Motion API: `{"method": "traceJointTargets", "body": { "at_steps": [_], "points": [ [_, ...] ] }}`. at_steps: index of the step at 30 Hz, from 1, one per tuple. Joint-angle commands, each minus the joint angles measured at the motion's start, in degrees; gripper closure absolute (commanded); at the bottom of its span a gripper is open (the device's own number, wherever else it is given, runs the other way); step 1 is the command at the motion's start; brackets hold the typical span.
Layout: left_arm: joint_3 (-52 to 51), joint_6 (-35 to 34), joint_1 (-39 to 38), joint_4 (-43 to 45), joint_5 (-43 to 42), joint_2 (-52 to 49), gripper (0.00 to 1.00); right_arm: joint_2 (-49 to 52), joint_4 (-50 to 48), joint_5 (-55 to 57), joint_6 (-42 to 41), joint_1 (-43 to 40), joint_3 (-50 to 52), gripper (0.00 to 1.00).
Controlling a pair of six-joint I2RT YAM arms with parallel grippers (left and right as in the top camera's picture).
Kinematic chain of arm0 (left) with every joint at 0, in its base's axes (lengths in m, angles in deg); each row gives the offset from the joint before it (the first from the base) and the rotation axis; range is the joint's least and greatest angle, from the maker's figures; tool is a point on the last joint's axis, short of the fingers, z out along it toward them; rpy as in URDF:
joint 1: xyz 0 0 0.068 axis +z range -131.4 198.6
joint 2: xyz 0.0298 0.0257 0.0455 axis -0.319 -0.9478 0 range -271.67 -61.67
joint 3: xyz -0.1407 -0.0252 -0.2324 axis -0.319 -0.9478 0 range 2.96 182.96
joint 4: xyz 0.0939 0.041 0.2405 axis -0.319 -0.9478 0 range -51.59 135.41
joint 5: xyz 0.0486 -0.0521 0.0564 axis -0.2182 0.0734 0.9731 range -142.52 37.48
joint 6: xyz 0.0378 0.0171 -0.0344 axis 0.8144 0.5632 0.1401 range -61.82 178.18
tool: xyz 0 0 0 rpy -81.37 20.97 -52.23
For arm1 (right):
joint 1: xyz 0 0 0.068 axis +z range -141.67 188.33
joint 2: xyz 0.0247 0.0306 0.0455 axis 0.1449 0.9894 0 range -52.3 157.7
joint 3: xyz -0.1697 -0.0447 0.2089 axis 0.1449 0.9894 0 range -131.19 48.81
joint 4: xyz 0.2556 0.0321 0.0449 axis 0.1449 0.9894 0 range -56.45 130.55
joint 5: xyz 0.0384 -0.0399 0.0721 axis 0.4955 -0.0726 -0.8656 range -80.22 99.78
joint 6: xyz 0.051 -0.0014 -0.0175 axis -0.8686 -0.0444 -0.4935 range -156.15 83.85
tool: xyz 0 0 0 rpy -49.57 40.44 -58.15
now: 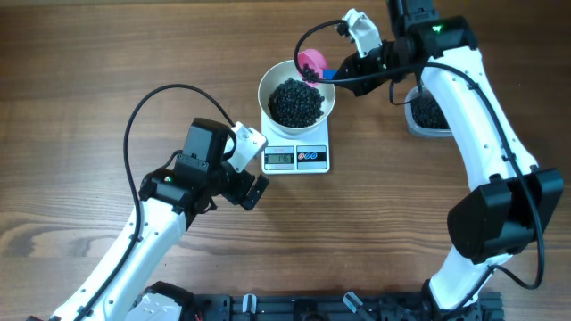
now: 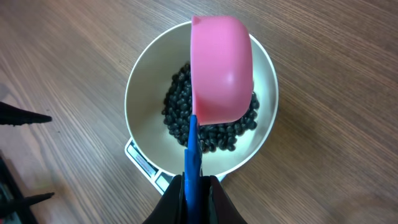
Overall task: Scoop item into bowl and weigh 150g on scale
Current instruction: 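Tilt the pink scoop over the bowl to trickle beans in slowly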
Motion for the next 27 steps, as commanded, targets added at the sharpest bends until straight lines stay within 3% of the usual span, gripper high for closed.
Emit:
{"method": "traceJointTargets", "body": {
  "at_steps": [1, 15, 27],
  "points": [
    [-0.26, 0.33, 0.33, 0.00, 0.11, -0.24, 0.00, -1.66, -0.52, 4.26, -0.28, 1.75, -1.77, 0.96],
    [-0.26, 0.33, 0.33, 0.00, 0.11, -0.24, 0.00, -1.66, -0.94, 13.31, 2.82, 5.33, -1.77, 0.96],
    [-0.26, 0.33, 0.33, 0.00, 0.11, -0.24, 0.00, -1.66, -1.62, 12.83, 2.93, 5.42, -1.77, 0.96]
  ]
}}
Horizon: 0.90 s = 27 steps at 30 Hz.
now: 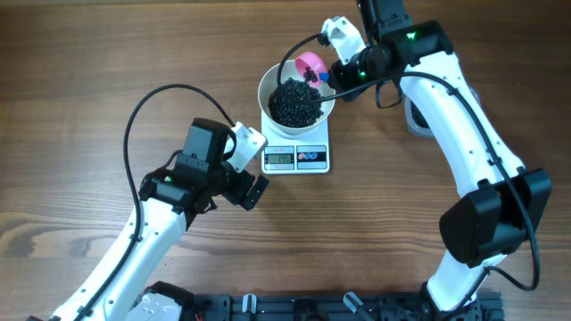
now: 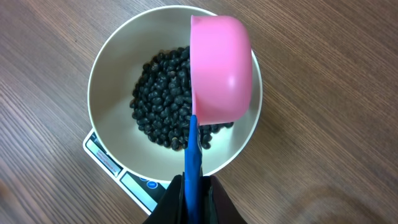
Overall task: Scoop item into bowl and weigh 150g on scale
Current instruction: 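Tilt the pink scoop over the bowl to trickle beans in slowly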
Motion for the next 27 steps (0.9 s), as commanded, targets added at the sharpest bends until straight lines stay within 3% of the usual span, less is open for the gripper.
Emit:
{"method": "traceJointTargets", "body": {
  "at_steps": [1, 27],
  "points": [
    [-0.26, 0.31, 0.33, 0.00, 0.11, -0.24, 0.00, -1.66, -0.31, -0.13, 1.16, 0.09, -1.77, 0.96],
    [-0.26, 0.31, 0.33, 0.00, 0.11, -0.24, 0.00, -1.66, -0.48, -0.04, 4.22, 0.09, -1.77, 0.96]
  ]
}}
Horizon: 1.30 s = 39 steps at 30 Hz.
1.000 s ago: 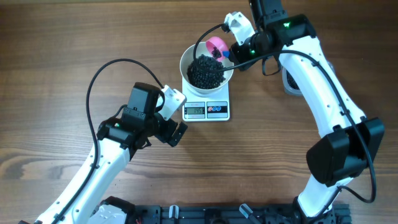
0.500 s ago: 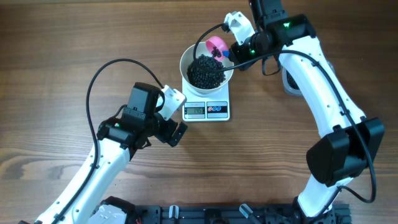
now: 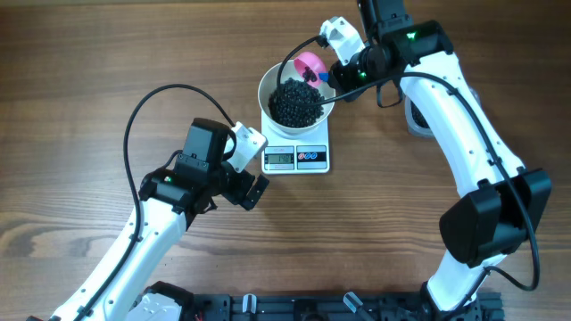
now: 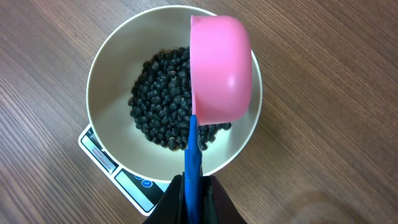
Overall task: Scoop item into bowl and weigh 150g on scale
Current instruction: 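Tilt the pink scoop over the bowl to trickle beans in slowly, then lower the scoop into the bowl and shake out more beans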
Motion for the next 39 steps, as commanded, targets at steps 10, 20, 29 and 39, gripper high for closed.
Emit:
{"method": "traceJointTargets", "body": {
  "at_steps": [10, 20, 29, 39],
  "points": [
    [-0.26, 0.31, 0.33, 0.00, 0.09, -0.24, 0.00, -1.66, 0.09, 5.07, 5.79, 1.97, -1.77, 0.96],
    [-0.26, 0.31, 0.31, 0.00, 0.09, -0.24, 0.00, -1.66, -0.11, 2.19, 5.77, 1.88, -1.77, 0.96],
    [-0.26, 0.31, 0.33, 0.00, 0.09, -0.24, 0.00, -1.66, -0.33, -3.69, 5.57, 0.33, -1.77, 0.96],
    [-0.26, 0.31, 0.33, 0.00, 0.09, -0.24, 0.00, -1.66, 0.66, -14.84, 5.16, -5.14, -1.77, 0.96]
  ]
}}
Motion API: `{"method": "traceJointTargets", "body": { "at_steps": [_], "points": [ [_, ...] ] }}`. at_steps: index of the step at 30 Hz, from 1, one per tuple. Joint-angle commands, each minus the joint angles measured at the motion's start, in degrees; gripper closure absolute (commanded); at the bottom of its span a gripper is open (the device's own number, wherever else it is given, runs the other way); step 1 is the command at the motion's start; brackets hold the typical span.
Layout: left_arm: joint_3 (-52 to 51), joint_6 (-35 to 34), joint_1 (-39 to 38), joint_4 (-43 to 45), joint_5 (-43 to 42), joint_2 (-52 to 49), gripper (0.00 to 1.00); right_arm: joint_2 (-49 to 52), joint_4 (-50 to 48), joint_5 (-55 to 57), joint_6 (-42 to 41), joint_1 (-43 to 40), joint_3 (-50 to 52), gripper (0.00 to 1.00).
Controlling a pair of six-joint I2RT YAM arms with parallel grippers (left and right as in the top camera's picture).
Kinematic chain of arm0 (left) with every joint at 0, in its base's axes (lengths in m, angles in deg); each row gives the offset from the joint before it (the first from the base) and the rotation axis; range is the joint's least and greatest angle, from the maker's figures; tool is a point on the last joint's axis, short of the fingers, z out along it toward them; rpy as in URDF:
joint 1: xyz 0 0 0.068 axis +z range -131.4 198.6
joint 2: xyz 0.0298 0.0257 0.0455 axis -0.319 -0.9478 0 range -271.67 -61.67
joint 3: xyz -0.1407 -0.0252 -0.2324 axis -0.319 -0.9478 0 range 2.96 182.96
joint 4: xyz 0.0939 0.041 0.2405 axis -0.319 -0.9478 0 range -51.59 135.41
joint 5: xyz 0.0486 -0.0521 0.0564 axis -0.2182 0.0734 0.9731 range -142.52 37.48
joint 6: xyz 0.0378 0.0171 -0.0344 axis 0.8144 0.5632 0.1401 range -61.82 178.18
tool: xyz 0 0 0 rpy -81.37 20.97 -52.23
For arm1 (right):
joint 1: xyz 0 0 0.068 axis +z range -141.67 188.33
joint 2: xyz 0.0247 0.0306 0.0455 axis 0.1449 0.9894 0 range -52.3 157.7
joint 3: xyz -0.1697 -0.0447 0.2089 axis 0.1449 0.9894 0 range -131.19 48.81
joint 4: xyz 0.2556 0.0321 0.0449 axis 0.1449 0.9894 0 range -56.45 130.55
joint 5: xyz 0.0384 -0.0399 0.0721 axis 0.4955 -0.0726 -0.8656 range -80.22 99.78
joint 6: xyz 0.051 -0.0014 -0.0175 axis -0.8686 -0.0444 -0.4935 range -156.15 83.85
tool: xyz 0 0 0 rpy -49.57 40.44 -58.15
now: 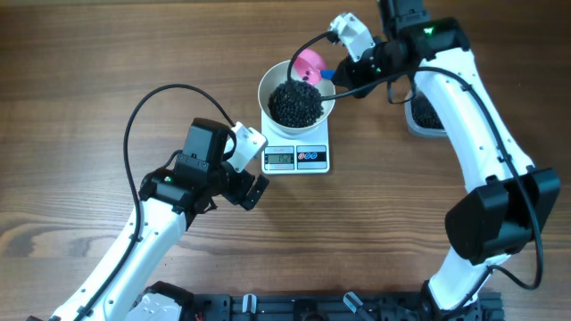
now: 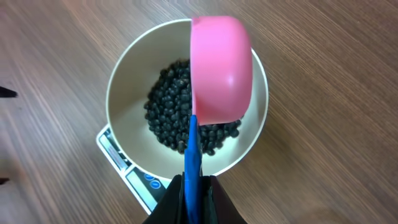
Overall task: Scoop item into bowl and weigh 150g on scale
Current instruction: 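Lower the scoop into the bowl and shake out more beans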
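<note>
A white bowl (image 1: 269, 82) heaped with black beans (image 1: 295, 103) stands on a small white scale (image 1: 297, 159) at mid-table. My right gripper (image 2: 194, 186) is shut on the blue handle (image 2: 193, 155) of a pink scoop (image 2: 221, 68), whose cup is turned over above the bowl's right half. In the overhead view the scoop (image 1: 310, 62) hangs over the bowl's far right rim. My left gripper (image 1: 253, 190) rests low on the table, left of the scale, with nothing in it; whether its jaws are apart does not show.
A grey container of black beans (image 1: 426, 114) sits at the right behind my right arm. The scale's display (image 1: 280, 159) faces the near side. Bare wood table (image 1: 89, 89) lies all round.
My right gripper with the scoop has shifted a little to the right and back; the bowl sits further right in the wrist view. The left arm has kept still.
The upturned pink scoop was over the bowl's right side at first. Then my right arm reached further left over the bowl and stayed there. Now it has drawn back to the right, the scoop still inverted above the beans.
</note>
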Motion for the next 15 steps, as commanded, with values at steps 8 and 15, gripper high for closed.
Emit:
{"method": "traceJointTargets", "body": {
  "at_steps": [8, 15],
  "points": [
    [-0.26, 0.31, 0.33, 0.00, 0.09, -0.24, 0.00, -1.66, 0.79, -10.95, -0.52, -3.80, -1.77, 0.95],
    [-0.26, 0.31, 0.31, 0.00, 0.09, -0.24, 0.00, -1.66, 1.22, -8.70, -0.59, -3.61, -1.75, 0.96]
  ]
}}
